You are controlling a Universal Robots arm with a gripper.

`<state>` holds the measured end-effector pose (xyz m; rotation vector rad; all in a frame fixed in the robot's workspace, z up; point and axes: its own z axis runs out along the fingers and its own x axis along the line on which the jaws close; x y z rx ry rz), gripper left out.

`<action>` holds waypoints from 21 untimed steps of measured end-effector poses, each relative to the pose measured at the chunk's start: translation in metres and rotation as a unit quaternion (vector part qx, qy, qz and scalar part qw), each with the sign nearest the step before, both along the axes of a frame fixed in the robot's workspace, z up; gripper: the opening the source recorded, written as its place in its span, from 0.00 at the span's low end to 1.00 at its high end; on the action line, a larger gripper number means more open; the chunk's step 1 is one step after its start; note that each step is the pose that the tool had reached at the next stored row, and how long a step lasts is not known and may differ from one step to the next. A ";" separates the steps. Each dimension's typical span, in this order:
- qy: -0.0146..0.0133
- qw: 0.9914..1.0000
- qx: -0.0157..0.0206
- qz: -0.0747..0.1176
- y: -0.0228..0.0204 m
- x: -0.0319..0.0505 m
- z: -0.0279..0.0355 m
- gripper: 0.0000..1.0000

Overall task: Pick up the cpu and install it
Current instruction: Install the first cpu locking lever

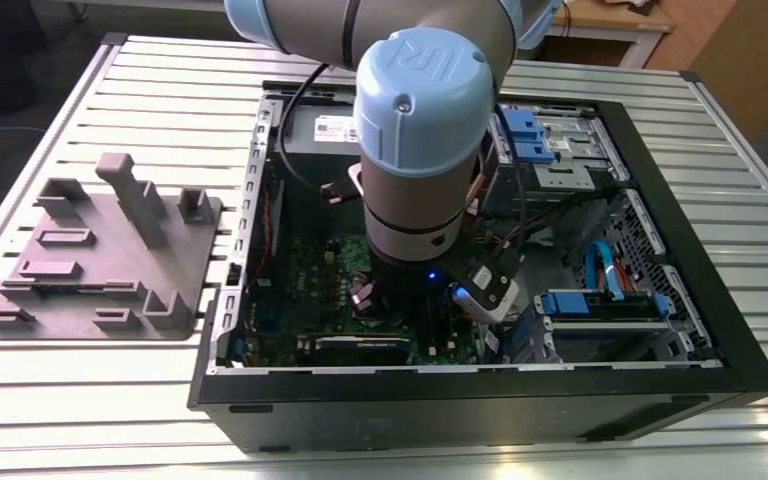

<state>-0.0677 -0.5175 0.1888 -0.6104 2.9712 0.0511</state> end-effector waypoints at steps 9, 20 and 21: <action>-0.002 1.000 0.000 0.000 -0.0016 -0.0032 0.0001 0.10; -0.006 1.000 0.005 0.000 -0.0036 -0.0036 -0.0008 0.10; -0.006 1.000 0.005 0.000 -0.0036 -0.0037 -0.0006 0.10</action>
